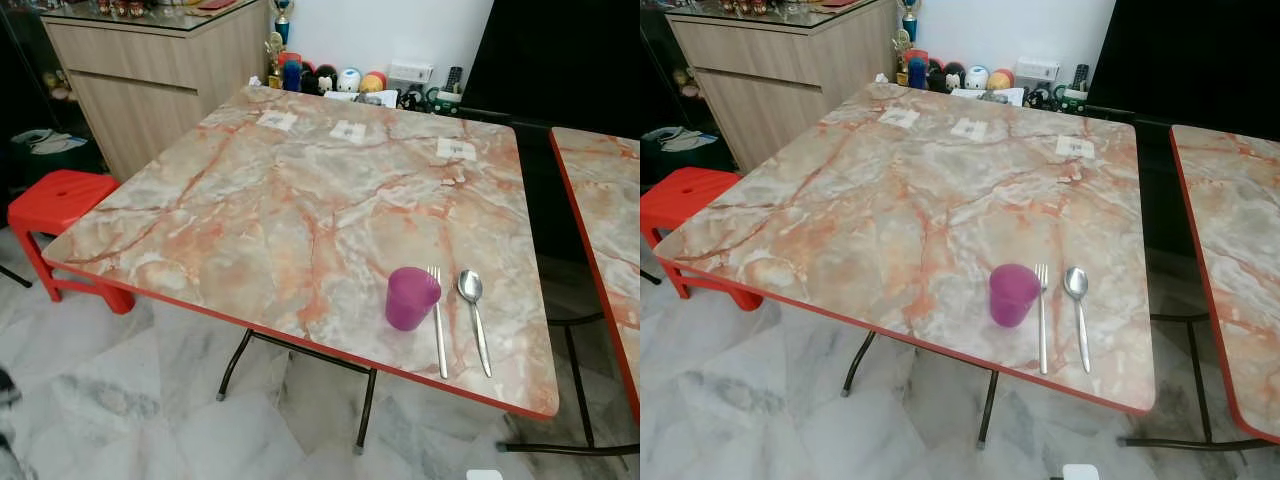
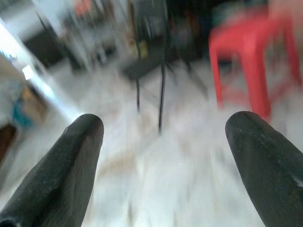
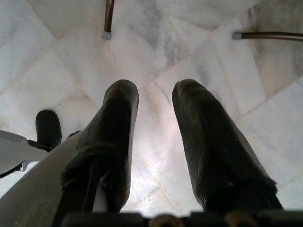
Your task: Setting the table
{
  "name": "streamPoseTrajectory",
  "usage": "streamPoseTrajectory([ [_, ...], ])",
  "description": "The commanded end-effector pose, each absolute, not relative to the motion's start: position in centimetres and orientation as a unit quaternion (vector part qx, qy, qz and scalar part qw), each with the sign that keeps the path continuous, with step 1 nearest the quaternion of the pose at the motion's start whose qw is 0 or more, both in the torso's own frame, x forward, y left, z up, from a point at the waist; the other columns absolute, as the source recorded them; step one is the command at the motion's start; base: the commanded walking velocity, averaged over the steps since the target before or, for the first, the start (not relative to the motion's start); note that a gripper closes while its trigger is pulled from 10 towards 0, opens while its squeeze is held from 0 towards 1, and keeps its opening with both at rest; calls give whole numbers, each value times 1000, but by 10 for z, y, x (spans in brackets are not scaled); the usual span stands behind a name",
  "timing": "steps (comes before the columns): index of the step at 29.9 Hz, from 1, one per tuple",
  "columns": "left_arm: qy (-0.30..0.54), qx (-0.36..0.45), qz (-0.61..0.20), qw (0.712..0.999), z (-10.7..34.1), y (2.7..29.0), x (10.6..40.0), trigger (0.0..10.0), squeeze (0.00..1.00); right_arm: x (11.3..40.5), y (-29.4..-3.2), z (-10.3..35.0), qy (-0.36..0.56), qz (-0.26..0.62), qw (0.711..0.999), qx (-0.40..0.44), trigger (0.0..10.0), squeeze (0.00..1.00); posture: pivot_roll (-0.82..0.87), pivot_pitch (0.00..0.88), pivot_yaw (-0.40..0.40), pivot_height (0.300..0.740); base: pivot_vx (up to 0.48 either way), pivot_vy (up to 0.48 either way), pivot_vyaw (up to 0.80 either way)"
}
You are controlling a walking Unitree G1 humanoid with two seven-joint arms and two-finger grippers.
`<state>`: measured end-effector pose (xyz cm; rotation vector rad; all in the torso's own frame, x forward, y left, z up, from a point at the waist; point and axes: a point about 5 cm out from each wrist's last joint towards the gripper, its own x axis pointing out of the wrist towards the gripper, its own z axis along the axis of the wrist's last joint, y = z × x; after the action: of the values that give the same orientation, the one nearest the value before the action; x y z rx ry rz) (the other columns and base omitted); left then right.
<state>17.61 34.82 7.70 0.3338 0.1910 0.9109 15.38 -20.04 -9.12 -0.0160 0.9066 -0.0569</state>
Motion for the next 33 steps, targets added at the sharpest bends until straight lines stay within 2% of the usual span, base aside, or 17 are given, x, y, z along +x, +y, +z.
streamPoseTrajectory([
  [1,150,140,427,880,51,347,169,10000,0,149,-202,-93,444,-36,895,-4,10000,0,110,71,4,740,0,0,0],
  [3,212,104,396,888,23,341,164,10000,0,149,-202,-93,444,-37,895,-4,10000,0,103,66,7,740,0,0,0],
  [5,229,72,388,890,10,337,160,10000,0,149,-202,-93,443,-41,895,-7,10000,0,101,65,8,740,0,0,0],
  [10,340,90,269,896,-35,311,157,10000,0,148,-203,-93,441,-54,896,-5,10000,0,94,65,5,740,0,0,0],
  [14,384,68,205,898,-51,293,156,10000,0,147,-204,-93,436,-76,897,8,10000,0,94,69,1,740,0,0,0],
  [15,407,100,130,899,-60,276,158,10000,0,146,-206,-93,428,-105,897,27,10000,0,95,72,-1,740,0,0,0],
  [17,419,125,76,896,-66,263,158,10000,0,145,-206,-93,420,-128,897,44,10000,0,95,72,-1,740,0,0,0],
  [26,425,109,61,897,-74,248,160,10000,0,149,-209,-85,356,-160,918,75,10000,0,73,93,-16,740,0,0,0],
  [29,424,114,58,896,-75,247,159,10000,0,148,-211,-85,351,-171,917,78,10000,0,69,96,-18,740,0,0,0],
  [33,434,124,49,891,-80,245,153,10000,0,143,-216,-84,338,-237,908,77,10000,0,64,99,-22,740,0,0,0],
])
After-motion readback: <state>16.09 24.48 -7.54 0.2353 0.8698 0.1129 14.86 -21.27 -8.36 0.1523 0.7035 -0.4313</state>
